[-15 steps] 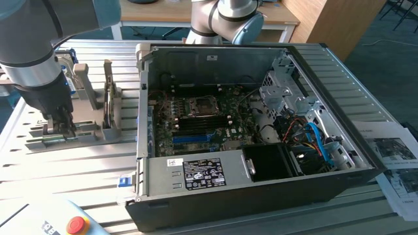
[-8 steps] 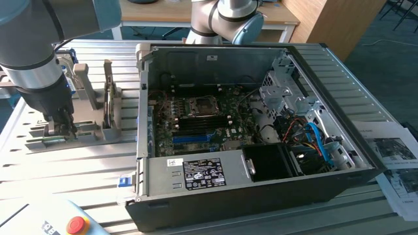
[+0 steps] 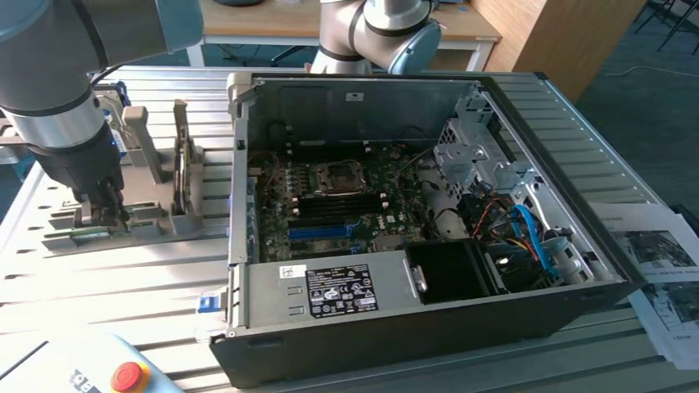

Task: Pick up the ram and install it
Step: 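Pick up the ram and move it above insertion slot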

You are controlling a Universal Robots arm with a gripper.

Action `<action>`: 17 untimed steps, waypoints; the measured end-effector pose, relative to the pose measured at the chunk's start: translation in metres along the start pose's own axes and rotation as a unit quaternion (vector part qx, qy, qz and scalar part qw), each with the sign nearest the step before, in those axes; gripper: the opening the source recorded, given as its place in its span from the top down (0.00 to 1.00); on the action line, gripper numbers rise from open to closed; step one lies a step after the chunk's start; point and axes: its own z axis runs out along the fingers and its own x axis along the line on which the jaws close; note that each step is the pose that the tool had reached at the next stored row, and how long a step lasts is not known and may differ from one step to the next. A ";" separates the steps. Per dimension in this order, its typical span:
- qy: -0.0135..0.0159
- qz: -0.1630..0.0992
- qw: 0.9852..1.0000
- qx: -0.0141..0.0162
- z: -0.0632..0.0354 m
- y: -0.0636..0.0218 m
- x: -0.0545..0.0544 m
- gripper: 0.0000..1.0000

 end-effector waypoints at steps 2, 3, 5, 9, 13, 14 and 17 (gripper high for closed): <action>0.000 0.000 1.000 0.000 0.0000 0.0000 0.000 0.76; 0.000 0.000 1.000 0.000 -0.0001 0.0000 0.000 0.76; 0.000 0.002 1.000 0.000 -0.0001 0.0000 0.000 0.76; 0.000 0.002 1.000 0.000 0.0000 0.0000 0.000 0.76; 0.000 0.002 1.000 0.000 0.0002 -0.0001 0.000 0.76; 0.000 0.002 1.000 0.000 0.0002 0.0000 -0.001 0.76; 0.000 0.002 1.000 0.000 0.0006 -0.0001 -0.001 0.76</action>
